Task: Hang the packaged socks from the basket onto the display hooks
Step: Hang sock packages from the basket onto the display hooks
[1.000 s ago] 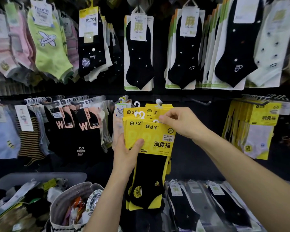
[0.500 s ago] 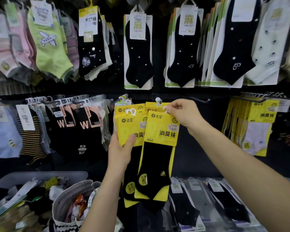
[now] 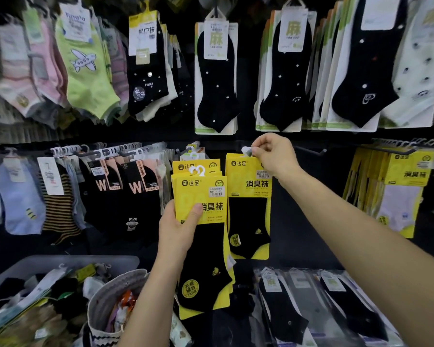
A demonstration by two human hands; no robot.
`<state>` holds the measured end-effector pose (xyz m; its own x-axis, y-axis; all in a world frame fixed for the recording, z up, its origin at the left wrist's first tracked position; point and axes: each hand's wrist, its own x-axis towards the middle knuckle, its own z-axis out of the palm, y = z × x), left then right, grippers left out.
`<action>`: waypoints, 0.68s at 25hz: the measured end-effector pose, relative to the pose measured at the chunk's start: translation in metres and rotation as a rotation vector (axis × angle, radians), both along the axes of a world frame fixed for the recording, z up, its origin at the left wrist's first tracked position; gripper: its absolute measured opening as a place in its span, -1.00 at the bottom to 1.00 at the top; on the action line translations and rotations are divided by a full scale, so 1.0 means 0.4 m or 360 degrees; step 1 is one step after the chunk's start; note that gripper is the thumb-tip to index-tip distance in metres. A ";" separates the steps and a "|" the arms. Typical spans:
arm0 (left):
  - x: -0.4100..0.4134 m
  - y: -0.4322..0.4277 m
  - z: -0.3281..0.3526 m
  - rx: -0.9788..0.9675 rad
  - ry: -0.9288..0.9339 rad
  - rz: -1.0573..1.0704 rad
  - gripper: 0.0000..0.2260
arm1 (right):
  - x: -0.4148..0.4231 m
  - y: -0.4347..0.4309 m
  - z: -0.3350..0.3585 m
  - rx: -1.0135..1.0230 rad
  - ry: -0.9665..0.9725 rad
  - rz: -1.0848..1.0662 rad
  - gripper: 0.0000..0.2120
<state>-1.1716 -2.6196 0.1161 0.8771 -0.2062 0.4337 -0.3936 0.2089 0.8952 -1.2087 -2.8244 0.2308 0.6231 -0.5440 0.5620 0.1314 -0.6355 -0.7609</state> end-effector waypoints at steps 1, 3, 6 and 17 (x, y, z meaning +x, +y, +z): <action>0.001 -0.006 -0.003 -0.0025 0.0012 -0.0024 -0.85 | -0.001 0.006 -0.003 -0.0065 0.0023 -0.0001 -0.80; 0.002 -0.019 -0.007 -0.0053 0.0022 -0.0049 -0.85 | -0.010 0.010 -0.006 -0.0130 0.0066 -0.0014 -0.81; 0.000 -0.037 -0.012 -0.0082 0.0005 -0.0075 -0.85 | -0.045 0.011 -0.007 -0.0151 -0.0102 -0.0125 -0.90; -0.029 -0.071 -0.023 -0.0146 -0.0018 -0.0228 -0.50 | -0.109 0.101 -0.104 0.0026 0.0229 0.0286 -0.80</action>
